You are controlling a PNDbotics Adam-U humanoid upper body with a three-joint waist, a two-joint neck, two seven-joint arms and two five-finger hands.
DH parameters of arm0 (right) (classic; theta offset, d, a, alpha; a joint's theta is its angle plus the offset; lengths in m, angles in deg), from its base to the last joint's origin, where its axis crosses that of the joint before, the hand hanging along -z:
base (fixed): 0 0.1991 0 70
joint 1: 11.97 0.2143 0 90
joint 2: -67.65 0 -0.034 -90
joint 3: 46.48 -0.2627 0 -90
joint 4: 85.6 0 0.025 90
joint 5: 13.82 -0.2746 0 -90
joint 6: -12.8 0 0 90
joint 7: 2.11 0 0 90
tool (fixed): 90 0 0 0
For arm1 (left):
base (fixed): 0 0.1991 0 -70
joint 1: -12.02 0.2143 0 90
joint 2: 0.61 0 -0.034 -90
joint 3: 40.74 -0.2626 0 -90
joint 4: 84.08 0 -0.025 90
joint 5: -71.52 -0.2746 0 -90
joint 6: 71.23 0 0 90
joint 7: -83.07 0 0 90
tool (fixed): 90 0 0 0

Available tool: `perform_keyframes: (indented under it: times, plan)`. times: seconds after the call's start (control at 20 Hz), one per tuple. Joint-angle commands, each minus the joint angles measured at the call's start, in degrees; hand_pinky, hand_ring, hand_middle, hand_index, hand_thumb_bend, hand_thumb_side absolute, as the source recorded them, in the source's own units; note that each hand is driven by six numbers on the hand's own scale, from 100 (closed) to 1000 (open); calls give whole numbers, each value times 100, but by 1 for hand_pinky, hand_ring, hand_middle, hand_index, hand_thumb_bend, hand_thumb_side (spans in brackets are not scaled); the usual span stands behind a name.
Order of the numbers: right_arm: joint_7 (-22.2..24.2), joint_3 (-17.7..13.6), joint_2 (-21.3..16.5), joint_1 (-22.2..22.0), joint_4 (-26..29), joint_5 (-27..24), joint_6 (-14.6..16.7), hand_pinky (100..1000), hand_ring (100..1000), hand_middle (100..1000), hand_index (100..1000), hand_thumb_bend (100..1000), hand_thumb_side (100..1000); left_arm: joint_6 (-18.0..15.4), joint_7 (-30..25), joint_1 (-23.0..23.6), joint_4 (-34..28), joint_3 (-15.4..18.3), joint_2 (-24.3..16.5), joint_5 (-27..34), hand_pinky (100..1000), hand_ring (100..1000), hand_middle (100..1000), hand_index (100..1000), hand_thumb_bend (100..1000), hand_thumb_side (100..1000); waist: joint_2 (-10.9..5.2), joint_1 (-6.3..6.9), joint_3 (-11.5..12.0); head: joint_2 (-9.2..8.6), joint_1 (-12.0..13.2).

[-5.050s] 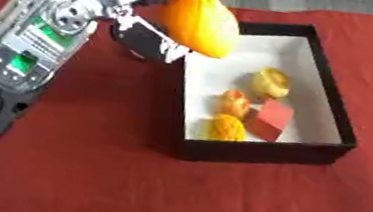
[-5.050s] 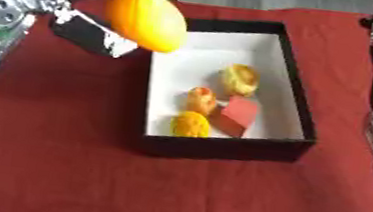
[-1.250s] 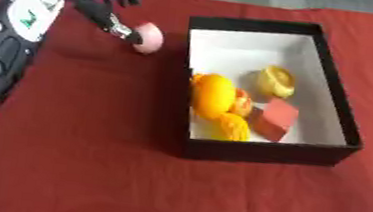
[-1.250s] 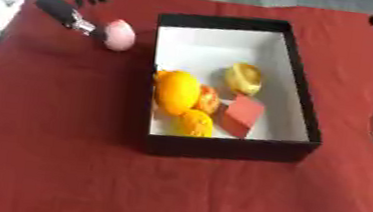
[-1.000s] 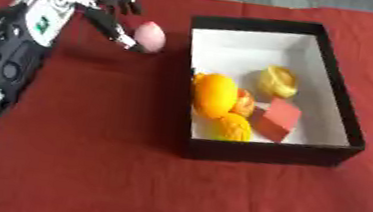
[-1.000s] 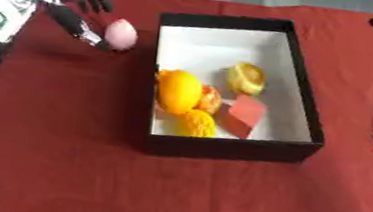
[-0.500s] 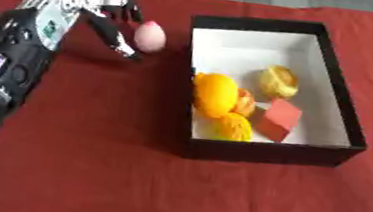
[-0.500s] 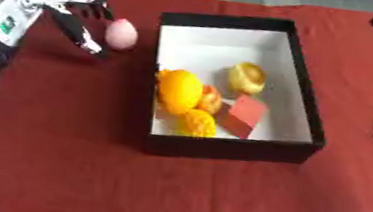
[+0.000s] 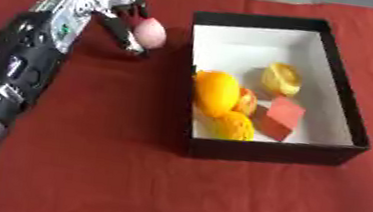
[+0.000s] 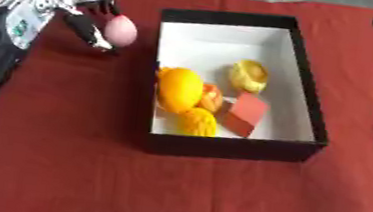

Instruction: Pick up objects on the table and place them in the box.

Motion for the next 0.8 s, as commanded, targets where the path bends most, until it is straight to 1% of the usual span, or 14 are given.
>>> perform_keyframes:
  times: [0.05, 0.1, 0.15, 0.2, 0.25, 0.3, 0.45, 0.6, 0.8]
  plan:
    - [22, -15, -65, 111, 54, -43, 13, 958, 804, 867, 919, 100, 676, 46, 401, -157, 43, 147, 16, -197, 672, 718, 691, 720, 572, 425, -82, -20, -10, -14, 29]
    - [24, -14, -65, 109, 51, -45, 14, 958, 804, 867, 919, 100, 677, 63, 547, -163, 66, 160, 37, -230, 649, 695, 666, 688, 494, 402, -81, -20, -12, -14, 33]
    - [26, -12, -63, 108, 48, -48, 14, 958, 804, 867, 919, 100, 677, 83, 720, -168, 86, 172, 58, -255, 640, 686, 656, 668, 453, 392, -81, -21, -13, -14, 38]
    - [30, -10, -58, 108, 46, -50, 14, 959, 805, 867, 919, 100, 678, 95, 880, -168, 114, 179, 80, -266, 627, 674, 641, 628, 381, 368, -82, -22, -14, -14, 43]
    - [34, -8, -53, 109, 45, -51, 15, 959, 805, 867, 919, 100, 679, 94, 1006, -165, 144, 182, 98, -255, 623, 670, 636, 608, 349, 352, -82, -22, -14, -14, 47]
    - [36, -8, -51, 108, 43, -51, 15, 959, 805, 867, 919, 100, 678, 82, 1098, -163, 163, 176, 105, -231, 612, 658, 621, 560, 324, 319, -83, -23, -12, -14, 47]
    - [30, -20, -69, 95, 41, -40, 16, 959, 805, 867, 919, 100, 678, 37, 1222, -157, 133, 140, 75, -147, 604, 649, 609, 511, 310, 286, -91, -22, -4, -14, 40]
    - [22, -34, -100, 77, 52, -42, 22, 958, 804, 867, 919, 100, 676, -20, 1193, -154, -99, 67, -39, -19, 605, 645, 599, 475, 336, 246, -105, -10, 18, -14, 10]
    - [11, -58, -154, 58, 82, -36, 32, 958, 805, 867, 919, 100, 672, -125, 978, -83, -824, -119, -314, 364, 600, 637, 591, 466, 345, 225, -136, 20, 63, -14, -61]
